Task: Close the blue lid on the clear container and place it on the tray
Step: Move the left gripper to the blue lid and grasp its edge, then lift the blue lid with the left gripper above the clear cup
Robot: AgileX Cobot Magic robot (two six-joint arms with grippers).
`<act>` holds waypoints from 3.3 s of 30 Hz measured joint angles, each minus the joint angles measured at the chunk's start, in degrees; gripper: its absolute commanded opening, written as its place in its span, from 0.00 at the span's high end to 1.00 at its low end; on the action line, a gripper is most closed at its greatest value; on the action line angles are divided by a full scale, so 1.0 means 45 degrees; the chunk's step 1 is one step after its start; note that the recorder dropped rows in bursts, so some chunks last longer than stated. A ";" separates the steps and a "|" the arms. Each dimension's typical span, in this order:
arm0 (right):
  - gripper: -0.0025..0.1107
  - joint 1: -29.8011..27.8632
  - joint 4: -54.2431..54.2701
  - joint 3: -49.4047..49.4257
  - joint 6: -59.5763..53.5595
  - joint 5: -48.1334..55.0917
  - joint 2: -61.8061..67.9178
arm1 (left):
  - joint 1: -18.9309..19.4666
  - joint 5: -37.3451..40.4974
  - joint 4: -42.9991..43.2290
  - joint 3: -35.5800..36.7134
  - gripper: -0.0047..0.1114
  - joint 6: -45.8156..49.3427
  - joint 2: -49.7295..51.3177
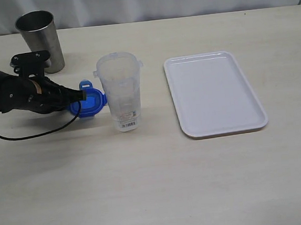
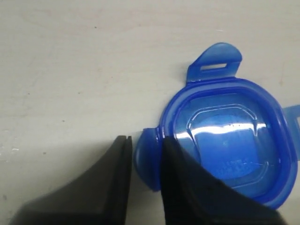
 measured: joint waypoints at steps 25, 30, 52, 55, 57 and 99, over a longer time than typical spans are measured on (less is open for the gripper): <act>0.94 0.0000 0.0000 0.0000 0.0000 0.0000 0.0000 | 0.0000 0.1233 0.0000 -0.0021 0.96 0.0833 -0.0916; 0.94 0.0000 0.0000 0.0000 0.0000 0.0000 0.0000 | 0.0000 0.1803 0.0000 -0.0021 0.96 0.1256 -0.1994; 0.94 0.0000 0.0000 0.0000 0.0000 0.0000 0.0000 | -0.0758 0.1805 0.0029 -0.0989 0.96 0.4935 -0.4245; 0.94 0.0000 0.0000 0.0000 0.0000 0.0000 0.0000 | -0.0861 0.1805 0.0355 -0.1600 0.96 0.5449 -0.4245; 0.94 0.0000 0.0000 0.0000 0.0000 0.0000 0.0000 | -0.0987 0.1805 0.0471 -0.1946 0.96 0.5902 -0.4245; 0.94 0.0000 0.0000 0.0000 0.0000 0.0000 0.0000 | -0.3938 0.4776 0.1801 -0.3788 0.96 1.4198 -0.5571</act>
